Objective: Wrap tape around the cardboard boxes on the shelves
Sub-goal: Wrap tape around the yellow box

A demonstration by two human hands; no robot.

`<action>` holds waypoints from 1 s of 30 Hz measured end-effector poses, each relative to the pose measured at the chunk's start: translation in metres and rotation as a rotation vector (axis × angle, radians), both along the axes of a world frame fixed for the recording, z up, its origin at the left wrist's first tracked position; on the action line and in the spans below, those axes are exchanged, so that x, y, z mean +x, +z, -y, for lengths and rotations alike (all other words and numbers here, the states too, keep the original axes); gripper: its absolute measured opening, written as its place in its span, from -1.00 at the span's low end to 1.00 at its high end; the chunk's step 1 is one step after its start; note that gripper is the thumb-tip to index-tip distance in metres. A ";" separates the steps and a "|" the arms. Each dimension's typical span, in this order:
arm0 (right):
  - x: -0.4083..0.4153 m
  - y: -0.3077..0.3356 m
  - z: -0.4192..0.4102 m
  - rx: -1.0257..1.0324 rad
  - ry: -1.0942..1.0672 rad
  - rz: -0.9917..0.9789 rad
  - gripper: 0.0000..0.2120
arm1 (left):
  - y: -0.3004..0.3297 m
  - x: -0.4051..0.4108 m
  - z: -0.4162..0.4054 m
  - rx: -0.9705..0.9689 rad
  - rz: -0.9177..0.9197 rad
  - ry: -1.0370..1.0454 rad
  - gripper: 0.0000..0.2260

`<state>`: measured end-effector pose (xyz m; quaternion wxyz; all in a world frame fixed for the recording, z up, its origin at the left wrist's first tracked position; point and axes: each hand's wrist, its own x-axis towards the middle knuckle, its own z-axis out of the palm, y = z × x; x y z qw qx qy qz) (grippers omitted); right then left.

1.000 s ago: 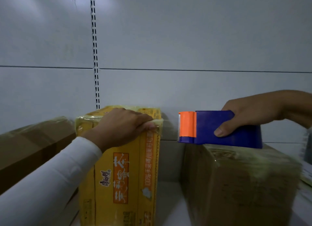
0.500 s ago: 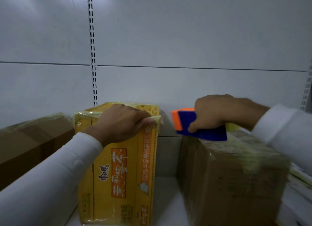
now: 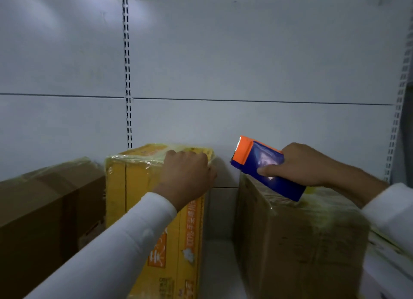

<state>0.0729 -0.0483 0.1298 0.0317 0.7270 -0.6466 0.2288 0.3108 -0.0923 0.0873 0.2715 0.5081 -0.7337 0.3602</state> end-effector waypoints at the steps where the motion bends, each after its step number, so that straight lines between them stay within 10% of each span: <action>1: -0.001 -0.001 -0.001 0.005 0.014 0.012 -0.59 | 0.000 0.002 0.000 -0.005 0.003 -0.016 -0.67; 18: -0.024 0.005 -0.032 0.141 0.242 0.180 -0.49 | 0.017 0.126 -0.015 0.488 -0.141 -0.639 -0.54; 26: -0.030 0.005 -0.047 0.170 0.289 0.188 -0.21 | 0.000 0.149 -0.008 -0.033 -0.293 -0.159 -0.74; 30: -0.024 0.002 -0.047 0.171 0.292 0.203 -0.31 | -0.013 0.085 -0.034 -0.044 -0.320 -0.278 -0.56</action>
